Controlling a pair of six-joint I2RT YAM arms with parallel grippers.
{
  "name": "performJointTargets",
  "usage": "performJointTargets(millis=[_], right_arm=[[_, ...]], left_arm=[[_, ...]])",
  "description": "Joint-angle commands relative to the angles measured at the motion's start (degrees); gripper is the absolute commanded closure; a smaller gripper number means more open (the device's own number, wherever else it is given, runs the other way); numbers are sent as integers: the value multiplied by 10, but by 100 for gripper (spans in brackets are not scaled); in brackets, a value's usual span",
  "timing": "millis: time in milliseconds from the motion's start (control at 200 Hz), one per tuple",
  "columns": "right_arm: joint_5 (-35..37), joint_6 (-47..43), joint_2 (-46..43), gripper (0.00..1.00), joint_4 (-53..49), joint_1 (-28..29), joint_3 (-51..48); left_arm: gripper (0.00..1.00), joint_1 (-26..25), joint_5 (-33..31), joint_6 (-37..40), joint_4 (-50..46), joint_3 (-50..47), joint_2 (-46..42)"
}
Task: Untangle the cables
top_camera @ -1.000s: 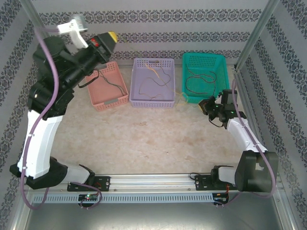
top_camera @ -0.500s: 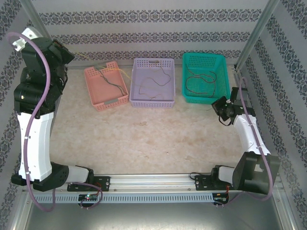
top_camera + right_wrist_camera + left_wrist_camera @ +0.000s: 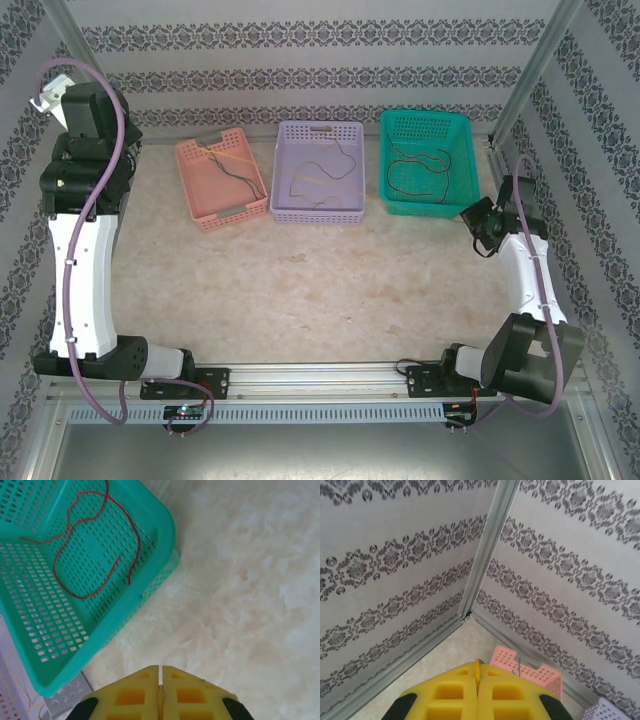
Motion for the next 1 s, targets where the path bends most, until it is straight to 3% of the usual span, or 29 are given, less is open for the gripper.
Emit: performJointTargets(millis=[0,145,380,659,799,999], right_arm=[[28,-5,0,100,30,29,50],[18,-48,47,100,44,106,183],[-80,-96,214,100,58,195,483],[-116,-109,445,100,-9,254,834],[-117,-101,506,100,-7,263,892],[-134,-125,543,100,-5,284,873]], left_arm=[[100,10,63,12,8,-30,2],[100,-13,253,-8,28,-91,16],[100,-135,310,-35,94,-193,20],[100,-201,386,-82,131,-45,181],[100,-222,395,-68,98,44,277],[100,-255,401,-62,115,37,348]])
